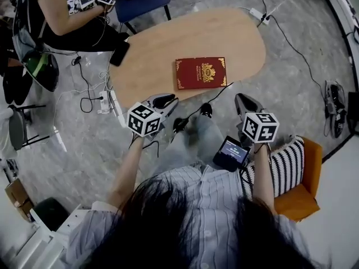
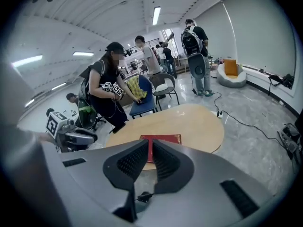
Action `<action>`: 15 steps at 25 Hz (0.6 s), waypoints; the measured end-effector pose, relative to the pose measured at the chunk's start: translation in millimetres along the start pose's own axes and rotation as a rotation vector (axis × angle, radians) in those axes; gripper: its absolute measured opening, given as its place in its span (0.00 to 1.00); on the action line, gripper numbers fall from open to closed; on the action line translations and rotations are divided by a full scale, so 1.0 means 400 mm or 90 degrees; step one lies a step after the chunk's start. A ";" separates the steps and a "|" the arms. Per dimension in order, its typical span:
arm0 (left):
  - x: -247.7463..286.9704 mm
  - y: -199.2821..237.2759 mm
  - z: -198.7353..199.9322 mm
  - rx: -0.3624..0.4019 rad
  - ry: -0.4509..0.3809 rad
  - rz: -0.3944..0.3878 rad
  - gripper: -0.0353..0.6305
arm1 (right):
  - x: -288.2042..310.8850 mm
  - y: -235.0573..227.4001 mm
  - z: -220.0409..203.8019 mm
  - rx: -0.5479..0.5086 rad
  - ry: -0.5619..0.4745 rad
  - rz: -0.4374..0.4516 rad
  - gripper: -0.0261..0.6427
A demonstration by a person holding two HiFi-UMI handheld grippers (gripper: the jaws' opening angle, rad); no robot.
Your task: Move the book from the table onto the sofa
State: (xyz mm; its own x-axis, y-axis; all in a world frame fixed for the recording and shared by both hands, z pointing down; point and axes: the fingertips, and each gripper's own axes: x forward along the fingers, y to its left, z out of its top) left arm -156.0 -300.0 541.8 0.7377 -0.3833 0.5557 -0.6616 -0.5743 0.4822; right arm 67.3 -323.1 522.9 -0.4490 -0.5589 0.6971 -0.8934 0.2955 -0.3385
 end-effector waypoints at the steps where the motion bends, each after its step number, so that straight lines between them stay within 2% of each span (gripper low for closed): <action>1: 0.020 0.016 -0.002 -0.009 0.005 0.003 0.15 | 0.029 -0.020 -0.010 0.005 0.014 0.005 0.08; 5: 0.096 0.081 -0.017 -0.040 0.014 0.021 0.18 | 0.139 -0.104 -0.073 0.031 0.084 0.011 0.08; 9: 0.163 0.150 -0.054 -0.074 0.029 0.034 0.19 | 0.228 -0.170 -0.129 0.011 0.137 0.017 0.09; 10: 0.179 0.165 -0.067 -0.085 0.040 0.031 0.20 | 0.250 -0.179 -0.139 0.009 0.147 0.027 0.11; 12: 0.210 0.190 -0.101 -0.105 0.067 0.020 0.26 | 0.294 -0.188 -0.160 0.025 0.168 0.061 0.30; 15: 0.255 0.234 -0.155 -0.116 0.106 0.020 0.33 | 0.364 -0.204 -0.187 0.071 0.184 0.102 0.34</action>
State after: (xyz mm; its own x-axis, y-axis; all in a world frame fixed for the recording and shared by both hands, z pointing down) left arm -151.2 -347.8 685.5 0.6944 -0.2663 0.6685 -0.7082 -0.4179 0.5691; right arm 75.9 -370.5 699.3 -0.5753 -0.2654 0.7737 -0.8150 0.2672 -0.5143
